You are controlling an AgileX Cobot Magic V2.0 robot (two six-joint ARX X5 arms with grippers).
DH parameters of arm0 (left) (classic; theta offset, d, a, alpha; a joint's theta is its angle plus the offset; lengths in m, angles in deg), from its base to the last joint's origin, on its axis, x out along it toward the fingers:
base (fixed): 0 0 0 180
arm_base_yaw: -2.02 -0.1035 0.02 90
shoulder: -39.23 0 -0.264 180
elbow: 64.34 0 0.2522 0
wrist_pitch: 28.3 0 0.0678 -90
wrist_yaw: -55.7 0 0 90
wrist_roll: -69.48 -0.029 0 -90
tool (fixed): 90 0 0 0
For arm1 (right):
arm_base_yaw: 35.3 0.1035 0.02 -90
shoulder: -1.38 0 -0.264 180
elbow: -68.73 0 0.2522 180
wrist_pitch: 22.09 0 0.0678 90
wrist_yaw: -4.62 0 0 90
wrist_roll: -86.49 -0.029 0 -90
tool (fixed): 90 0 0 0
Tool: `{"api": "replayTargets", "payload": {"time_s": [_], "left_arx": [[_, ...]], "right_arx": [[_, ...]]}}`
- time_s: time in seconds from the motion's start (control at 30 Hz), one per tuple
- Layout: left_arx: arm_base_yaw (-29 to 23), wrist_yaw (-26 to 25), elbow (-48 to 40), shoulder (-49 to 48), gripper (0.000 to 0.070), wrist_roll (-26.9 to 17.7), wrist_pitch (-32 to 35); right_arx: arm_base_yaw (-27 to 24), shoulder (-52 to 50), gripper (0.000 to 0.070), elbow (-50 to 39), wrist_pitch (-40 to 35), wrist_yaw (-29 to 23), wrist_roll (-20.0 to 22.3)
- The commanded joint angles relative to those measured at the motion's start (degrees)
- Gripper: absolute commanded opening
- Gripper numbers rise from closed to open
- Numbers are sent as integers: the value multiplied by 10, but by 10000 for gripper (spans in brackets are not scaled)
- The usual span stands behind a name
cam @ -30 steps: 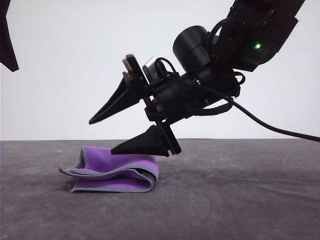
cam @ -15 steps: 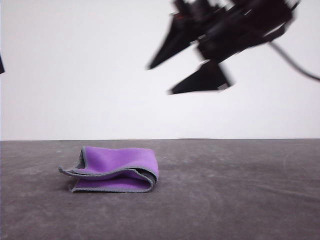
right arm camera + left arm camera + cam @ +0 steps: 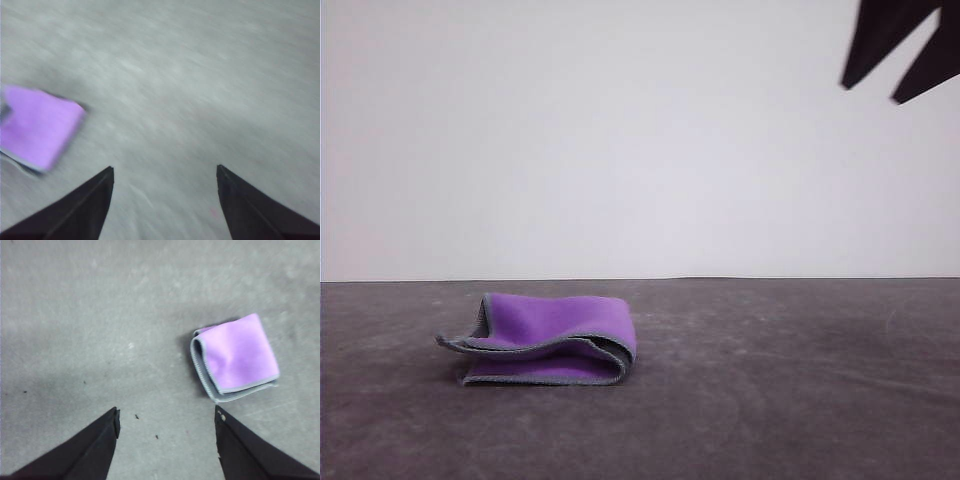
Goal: Fold clothes
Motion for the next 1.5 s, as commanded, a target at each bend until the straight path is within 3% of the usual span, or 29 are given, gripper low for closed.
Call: {"api": "replayTargets", "payload": {"time_s": [0.0, 0.17, 0.33, 0.37, 0.4, 0.47, 0.5, 0.67, 0.93, 1.23, 1.47], "left_arx": [[-1, -3, 7, -7, 354, 4, -5], [-1, -3, 7, -37, 354, 4, -30], [-1, -3, 7, -57, 349, 5, -37], [-1, -3, 7, -62, 338, 7, -36], [-1, -4, 7, -65, 260, 9, -36], [-1, -5, 7, -71, 27, 11, -36], [-1, -5, 7, -74, 4, 11, -36], [-1, -5, 7, -77, 10, 11, -39], [-1, -7, 7, -77, 16, 61, -32], [0, -4, 7, -80, 15, 60, -30], [-1, 35, -12, -149, 16, 36, 63]], "right_arx": [[2, -10, 413, 1, 2, -23, 10], [2, -77, 412, -51, 2, -87, -2], [2, -156, 383, -116, -2, -112, -24], [2, -172, 331, -127, -2, -116, -29], [2, -187, 217, -135, -2, -118, -30], [2, -215, 19, -150, -2, -118, -31], [2, -226, 3, -155, -2, -122, -33], [2, -259, 6, -158, 2, -134, -44], [2, -259, 5, -158, -6, -144, -59], [2, -259, 6, -158, -6, -144, -59], [2, -258, 6, -158, -6, -144, -59]]}}
